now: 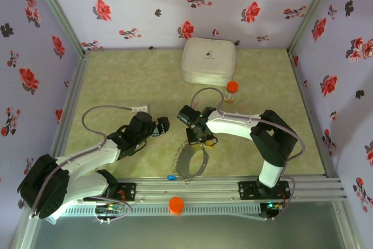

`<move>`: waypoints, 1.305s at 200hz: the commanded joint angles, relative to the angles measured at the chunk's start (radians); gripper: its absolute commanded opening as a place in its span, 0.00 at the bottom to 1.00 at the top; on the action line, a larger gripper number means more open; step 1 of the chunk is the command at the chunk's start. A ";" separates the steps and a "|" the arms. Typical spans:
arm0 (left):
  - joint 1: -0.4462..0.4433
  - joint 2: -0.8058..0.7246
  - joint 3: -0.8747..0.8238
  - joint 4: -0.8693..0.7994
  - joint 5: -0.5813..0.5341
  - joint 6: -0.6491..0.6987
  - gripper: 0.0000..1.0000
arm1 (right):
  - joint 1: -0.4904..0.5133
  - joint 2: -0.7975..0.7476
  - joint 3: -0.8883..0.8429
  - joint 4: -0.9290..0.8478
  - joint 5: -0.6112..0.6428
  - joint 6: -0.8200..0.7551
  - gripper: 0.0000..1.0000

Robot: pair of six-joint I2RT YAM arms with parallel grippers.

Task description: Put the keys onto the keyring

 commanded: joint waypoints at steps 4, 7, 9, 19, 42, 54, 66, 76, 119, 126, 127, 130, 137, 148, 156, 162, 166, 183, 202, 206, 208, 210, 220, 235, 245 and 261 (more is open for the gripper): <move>-0.006 -0.020 0.038 -0.044 -0.032 0.081 0.93 | 0.002 -0.052 0.004 -0.019 0.045 -0.043 0.00; -0.004 -0.025 0.043 -0.059 -0.040 0.099 0.93 | 0.005 -0.062 0.004 -0.019 0.058 -0.052 0.00; -0.004 -0.029 0.049 -0.070 -0.046 0.108 0.93 | 0.007 -0.068 0.004 -0.019 0.065 -0.059 0.00; -0.005 -0.055 0.073 -0.133 -0.085 0.172 0.93 | 0.009 -0.114 -0.006 -0.002 0.089 -0.091 0.00; 0.006 -0.134 0.110 -0.203 -0.086 0.341 0.93 | 0.007 -0.241 -0.056 0.094 0.106 -0.170 0.00; 0.019 -0.180 0.121 -0.206 0.012 0.456 0.93 | 0.008 -0.306 -0.069 0.130 0.104 -0.219 0.00; 0.029 -0.220 0.141 -0.220 0.056 0.530 0.91 | 0.008 -0.366 -0.086 0.171 0.098 -0.272 0.00; 0.034 -0.250 0.155 -0.225 0.069 0.581 0.87 | 0.008 -0.418 -0.107 0.220 0.091 -0.317 0.00; 0.045 -0.332 0.232 -0.190 0.145 0.820 0.67 | -0.019 -0.607 -0.208 0.442 -0.006 -0.534 0.00; 0.045 -0.338 0.243 -0.186 0.184 0.865 0.64 | -0.032 -0.624 -0.215 0.468 -0.041 -0.553 0.00; 0.045 -0.339 0.244 -0.184 0.189 0.871 0.63 | -0.036 -0.626 -0.215 0.471 -0.045 -0.556 0.00; 0.045 -0.342 0.249 -0.183 0.204 0.886 0.62 | -0.041 -0.630 -0.218 0.483 -0.069 -0.565 0.00; 0.045 -0.346 0.258 -0.180 0.235 0.923 0.60 | -0.061 -0.646 -0.226 0.511 -0.118 -0.581 0.00; 0.045 -0.349 0.268 -0.173 0.257 0.956 0.58 | -0.081 -0.661 -0.238 0.553 -0.183 -0.604 0.00; 0.045 -0.346 0.270 -0.174 0.286 0.999 0.49 | -0.093 -0.667 -0.236 0.567 -0.224 -0.627 0.00; 0.044 -0.346 0.272 -0.181 0.313 1.034 0.45 | -0.100 -0.669 -0.229 0.567 -0.245 -0.641 0.00; 0.044 -0.346 0.270 -0.184 0.332 1.052 0.43 | -0.105 -0.667 -0.223 0.565 -0.261 -0.653 0.00; 0.040 -0.349 0.257 -0.163 0.365 1.081 0.37 | -0.120 -0.659 -0.196 0.552 -0.334 -0.699 0.00; 0.036 -0.349 0.248 -0.123 0.413 1.085 0.29 | -0.129 -0.656 -0.194 0.555 -0.412 -0.769 0.00; 0.035 -0.348 0.248 -0.116 0.429 1.085 0.25 | -0.129 -0.658 -0.197 0.560 -0.425 -0.784 0.00; 0.035 -0.348 0.248 -0.113 0.437 1.085 0.23 | -0.129 -0.659 -0.200 0.561 -0.431 -0.791 0.00; 0.034 -0.347 0.250 -0.112 0.446 1.083 0.21 | -0.131 -0.660 -0.201 0.563 -0.438 -0.796 0.00; 0.033 -0.344 0.257 -0.116 0.482 1.074 0.15 | -0.131 -0.664 -0.212 0.574 -0.469 -0.834 0.00; 0.029 -0.337 0.273 -0.161 0.571 1.085 0.14 | -0.132 -0.676 -0.223 0.582 -0.511 -0.860 0.00; 0.023 -0.335 0.274 -0.201 0.643 1.114 0.16 | -0.132 -0.688 -0.232 0.590 -0.541 -0.882 0.00; 0.013 -0.331 0.264 -0.234 0.712 1.125 0.14 | -0.132 -0.703 -0.248 0.609 -0.567 -0.906 0.00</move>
